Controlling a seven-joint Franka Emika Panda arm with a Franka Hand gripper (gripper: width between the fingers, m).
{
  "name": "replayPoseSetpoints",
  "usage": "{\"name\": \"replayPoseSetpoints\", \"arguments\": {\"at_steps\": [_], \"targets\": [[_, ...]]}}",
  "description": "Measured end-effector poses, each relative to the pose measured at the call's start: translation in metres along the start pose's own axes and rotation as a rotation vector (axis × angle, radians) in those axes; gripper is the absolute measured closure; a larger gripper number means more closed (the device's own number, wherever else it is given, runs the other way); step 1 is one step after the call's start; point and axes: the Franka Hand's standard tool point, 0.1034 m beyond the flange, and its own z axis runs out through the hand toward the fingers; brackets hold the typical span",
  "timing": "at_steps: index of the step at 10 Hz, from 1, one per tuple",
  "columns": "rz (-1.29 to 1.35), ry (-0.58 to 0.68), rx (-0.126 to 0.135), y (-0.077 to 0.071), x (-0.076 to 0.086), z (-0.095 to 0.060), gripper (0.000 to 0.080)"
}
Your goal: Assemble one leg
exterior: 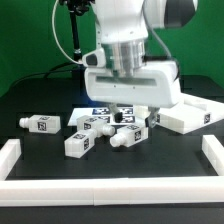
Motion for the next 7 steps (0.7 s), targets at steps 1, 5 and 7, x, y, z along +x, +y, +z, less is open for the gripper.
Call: {"name": "replayPoseSetpoints", "arguments": {"at_steps": [1, 5, 7], "targets": [[0.004, 0.0, -0.006, 0.0032, -0.0006, 0.0078, 0.015], [0.014, 0.003, -0.006, 0.0049, -0.0018, 0.0138, 0.0281], [0.014, 0.003, -0.006, 0.005, -0.0018, 0.0139, 0.0419]]}}
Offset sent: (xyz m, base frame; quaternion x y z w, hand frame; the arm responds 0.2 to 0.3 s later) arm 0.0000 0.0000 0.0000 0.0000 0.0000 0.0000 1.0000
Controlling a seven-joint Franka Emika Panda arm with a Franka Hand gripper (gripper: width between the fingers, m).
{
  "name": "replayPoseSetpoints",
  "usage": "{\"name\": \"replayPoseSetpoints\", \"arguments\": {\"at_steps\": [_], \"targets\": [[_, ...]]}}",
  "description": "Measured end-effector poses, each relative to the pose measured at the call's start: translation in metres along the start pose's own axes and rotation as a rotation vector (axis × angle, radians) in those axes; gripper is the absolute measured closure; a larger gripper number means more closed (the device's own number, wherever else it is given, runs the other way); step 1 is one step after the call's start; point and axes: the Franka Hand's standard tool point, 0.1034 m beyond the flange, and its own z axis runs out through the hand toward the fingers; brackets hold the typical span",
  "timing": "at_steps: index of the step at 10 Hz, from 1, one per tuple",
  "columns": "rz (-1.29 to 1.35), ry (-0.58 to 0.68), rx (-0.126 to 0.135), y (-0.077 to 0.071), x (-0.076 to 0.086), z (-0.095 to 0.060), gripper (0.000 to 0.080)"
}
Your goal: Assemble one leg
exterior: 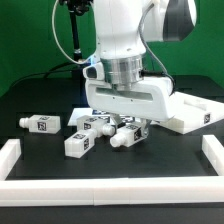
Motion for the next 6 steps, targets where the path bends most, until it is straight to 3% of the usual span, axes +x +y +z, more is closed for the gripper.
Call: {"name": "replayPoseSetpoints", "arguments": {"at_steps": [1, 3, 4, 6], "targets": [[0.0, 0.0, 0.0, 0.0, 0.0, 0.0, 0.0518], [-0.01, 0.001, 0.002, -0.003, -0.003, -0.002, 0.0518], [-0.044, 0.011, 0.011, -0.008, -0.009, -0.013, 0.0518], [-0.154, 0.052, 0.019, 0.011, -0.03, -0.041, 0.0518]]}}
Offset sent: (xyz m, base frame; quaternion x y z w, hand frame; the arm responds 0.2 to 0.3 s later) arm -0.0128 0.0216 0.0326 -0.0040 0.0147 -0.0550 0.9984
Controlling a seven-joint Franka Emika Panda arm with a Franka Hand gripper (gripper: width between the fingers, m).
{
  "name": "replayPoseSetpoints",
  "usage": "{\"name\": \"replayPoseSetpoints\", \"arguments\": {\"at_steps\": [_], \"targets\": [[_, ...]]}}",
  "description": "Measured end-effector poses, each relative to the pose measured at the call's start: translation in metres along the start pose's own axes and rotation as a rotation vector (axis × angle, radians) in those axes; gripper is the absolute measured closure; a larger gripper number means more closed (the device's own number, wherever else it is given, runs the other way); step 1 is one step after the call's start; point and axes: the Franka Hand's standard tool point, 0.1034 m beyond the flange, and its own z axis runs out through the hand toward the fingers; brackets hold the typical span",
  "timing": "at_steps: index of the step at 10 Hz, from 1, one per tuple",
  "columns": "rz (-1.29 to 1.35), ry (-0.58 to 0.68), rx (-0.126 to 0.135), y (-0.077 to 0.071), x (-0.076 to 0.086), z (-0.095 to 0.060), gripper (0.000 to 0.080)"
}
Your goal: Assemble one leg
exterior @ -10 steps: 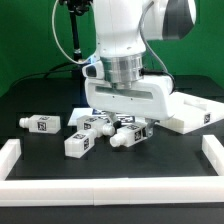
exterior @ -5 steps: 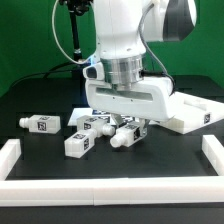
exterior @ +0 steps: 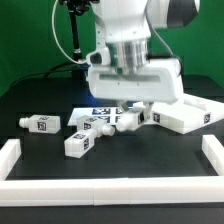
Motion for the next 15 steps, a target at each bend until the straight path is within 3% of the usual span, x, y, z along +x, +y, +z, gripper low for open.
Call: {"name": "replayPoseSetpoints", "arguments": {"at_steps": [2, 6, 10, 11, 15], "targets": [[-0.124, 0.052, -0.011, 0.025, -0.02, -0.013, 0.0517], [-0.113, 0.036, -0.012, 0.022, -0.02, -0.009, 0.0517], [-0.592, 0.035, -0.042, 0.047, -0.025, -0.006, 0.0515], [-0.609, 0.025, -0.045, 0.056, -0.022, -0.002, 0.0515], [-0.593, 0.03, -0.043, 0.053, -0.019, -0.002, 0.0515]]}}
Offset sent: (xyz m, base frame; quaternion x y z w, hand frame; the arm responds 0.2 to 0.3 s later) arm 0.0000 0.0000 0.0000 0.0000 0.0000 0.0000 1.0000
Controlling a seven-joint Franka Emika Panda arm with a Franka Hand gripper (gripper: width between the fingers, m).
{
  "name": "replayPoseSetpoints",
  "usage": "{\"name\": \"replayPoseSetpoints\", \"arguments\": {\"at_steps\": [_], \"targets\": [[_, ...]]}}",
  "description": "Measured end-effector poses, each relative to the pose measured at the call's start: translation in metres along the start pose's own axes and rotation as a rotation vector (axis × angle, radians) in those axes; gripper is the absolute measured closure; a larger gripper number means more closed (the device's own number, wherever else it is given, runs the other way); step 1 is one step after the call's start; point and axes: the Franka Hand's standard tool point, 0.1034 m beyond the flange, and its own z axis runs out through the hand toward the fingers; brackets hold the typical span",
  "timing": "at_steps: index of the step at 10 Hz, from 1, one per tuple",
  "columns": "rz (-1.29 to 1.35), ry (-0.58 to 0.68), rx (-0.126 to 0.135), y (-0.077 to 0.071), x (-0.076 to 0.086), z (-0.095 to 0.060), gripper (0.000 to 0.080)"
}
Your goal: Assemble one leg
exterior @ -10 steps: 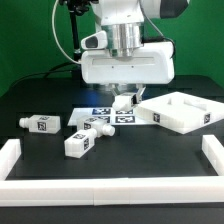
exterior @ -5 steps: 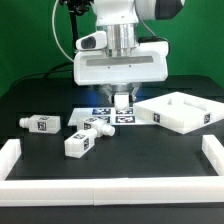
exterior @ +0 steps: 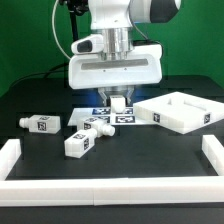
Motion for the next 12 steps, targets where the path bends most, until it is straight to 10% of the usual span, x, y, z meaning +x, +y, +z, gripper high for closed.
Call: {"name": "replayPoseSetpoints", "arguments": {"at_steps": [2, 6, 8, 10, 12], "targets": [[-0.141, 0.052, -0.062, 0.01, -0.005, 0.016, 0.0515], [-0.222, 0.032, -0.06, 0.004, -0.008, 0.032, 0.0515], [-0.222, 0.031, -0.06, 0.004, -0.007, 0.033, 0.0425], [-0.222, 0.032, -0.06, 0.004, -0.007, 0.033, 0.0171], [-0.213, 0.032, -0.056, 0.001, -0.007, 0.032, 0.0156]]}}
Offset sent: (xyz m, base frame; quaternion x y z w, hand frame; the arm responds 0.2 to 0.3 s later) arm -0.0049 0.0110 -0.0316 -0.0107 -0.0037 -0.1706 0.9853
